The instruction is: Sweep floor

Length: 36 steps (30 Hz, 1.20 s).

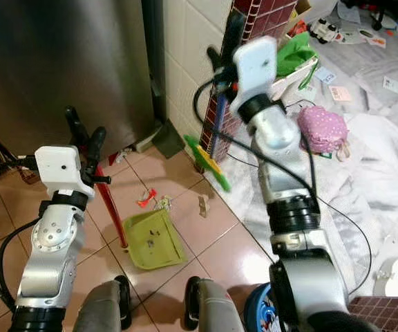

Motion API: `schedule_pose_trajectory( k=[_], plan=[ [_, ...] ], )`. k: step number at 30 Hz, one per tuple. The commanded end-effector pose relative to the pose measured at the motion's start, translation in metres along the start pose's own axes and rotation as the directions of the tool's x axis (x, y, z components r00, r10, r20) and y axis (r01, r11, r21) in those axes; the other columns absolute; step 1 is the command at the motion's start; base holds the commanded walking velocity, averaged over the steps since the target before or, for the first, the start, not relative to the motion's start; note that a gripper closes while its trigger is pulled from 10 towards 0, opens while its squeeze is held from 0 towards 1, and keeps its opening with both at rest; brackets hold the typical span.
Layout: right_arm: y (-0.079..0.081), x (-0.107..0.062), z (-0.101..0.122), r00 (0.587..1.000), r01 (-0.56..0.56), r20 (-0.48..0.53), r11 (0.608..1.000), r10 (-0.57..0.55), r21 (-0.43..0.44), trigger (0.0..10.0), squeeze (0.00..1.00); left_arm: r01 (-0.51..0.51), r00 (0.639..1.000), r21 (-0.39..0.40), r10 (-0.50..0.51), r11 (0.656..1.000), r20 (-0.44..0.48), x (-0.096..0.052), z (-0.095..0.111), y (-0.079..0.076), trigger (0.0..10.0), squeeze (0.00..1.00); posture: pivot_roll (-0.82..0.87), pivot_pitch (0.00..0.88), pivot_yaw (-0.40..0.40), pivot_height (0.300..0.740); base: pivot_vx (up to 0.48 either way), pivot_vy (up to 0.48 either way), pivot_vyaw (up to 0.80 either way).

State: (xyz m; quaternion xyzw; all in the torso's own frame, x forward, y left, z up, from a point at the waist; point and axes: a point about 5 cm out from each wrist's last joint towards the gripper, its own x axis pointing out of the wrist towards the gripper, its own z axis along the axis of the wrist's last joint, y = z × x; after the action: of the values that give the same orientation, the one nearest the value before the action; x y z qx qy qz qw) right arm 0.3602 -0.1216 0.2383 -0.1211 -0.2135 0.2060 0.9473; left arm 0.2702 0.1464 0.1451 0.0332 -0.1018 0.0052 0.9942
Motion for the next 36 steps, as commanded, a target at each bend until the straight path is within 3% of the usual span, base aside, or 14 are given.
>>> schedule_pose_trajectory(
  k=[1,6,8,14,21,30,33,36],
  plan=[
    [0.0,-0.008,-0.011,1.0,0.014,-0.026,0.998,-0.016,-0.063,10.0,0.0,0.002,0.999,-0.002,-0.002,1.0,0.044,-0.001,0.007,0.001,10.0,0.0,0.0,0.181,-0.096,0.74,0.0,0.0,0.0],
    [0.007,-0.017,-0.029,0.996,0.03,-0.079,0.998,-0.035,-0.06,10.0,0.0,0.002,0.999,0.0,-0.002,1.0,0.045,-0.001,0.007,0.001,10.0,0.0,0.0,0.184,-0.094,0.74,0.0,0.0,0.0],
    [0.015,-0.024,-0.046,0.988,0.059,-0.141,0.998,-0.061,-0.016,10.0,0.0,0.006,0.999,-0.001,-0.006,1.0,0.049,0.001,0.008,0.001,10.0,0.0,0.01,0.185,-0.093,0.74,0.0,0.0,0.0],
    [0.025,-0.03,-0.058,0.979,0.089,-0.192,0.993,-0.073,0.078,10.0,0.0,0.016,0.999,-0.011,-0.015,1.0,0.049,0.004,0.007,-0.003,10.0,0.0,0.0,0.187,-0.09,0.74,0.0,0.0,0.0],
    [0.03,-0.031,-0.059,0.977,0.07,-0.214,0.974,-0.024,0.213,10.0,0.0,0.038,0.998,-0.018,-0.037,0.999,0.053,0.011,0.004,-0.011,10.0,0.0,-0.01,0.187,-0.089,0.74,0.0,0.0,0.0],
    [0.022,-0.034,-0.051,0.977,-0.035,-0.197,0.967,0.086,0.251,10.0,0.0,0.016,0.996,0.022,-0.018,1.0,0.084,0.021,0.002,-0.001,10.0,0.0,-0.04,0.182,-0.085,0.74,0.0,0.0,0.0],
    [0.026,-0.036,-0.047,0.966,-0.122,-0.184,0.948,0.181,0.295,10.0,0.0,0.026,0.995,0.029,-0.028,0.999,0.09,0.023,0.001,-0.001,10.0,0.0,-0.04,0.181,-0.084,0.74,0.0,0.0,0.0],
    [0.03,-0.035,-0.04,0.953,-0.178,-0.156,0.899,0.258,0.399,10.0,0.0,0.036,0.995,0.024,-0.038,0.999,0.09,0.022,-0.001,-0.004,10.0,0.0,-0.05,0.181,-0.082,0.74,0.0,0.0,0.0]
  ],
)
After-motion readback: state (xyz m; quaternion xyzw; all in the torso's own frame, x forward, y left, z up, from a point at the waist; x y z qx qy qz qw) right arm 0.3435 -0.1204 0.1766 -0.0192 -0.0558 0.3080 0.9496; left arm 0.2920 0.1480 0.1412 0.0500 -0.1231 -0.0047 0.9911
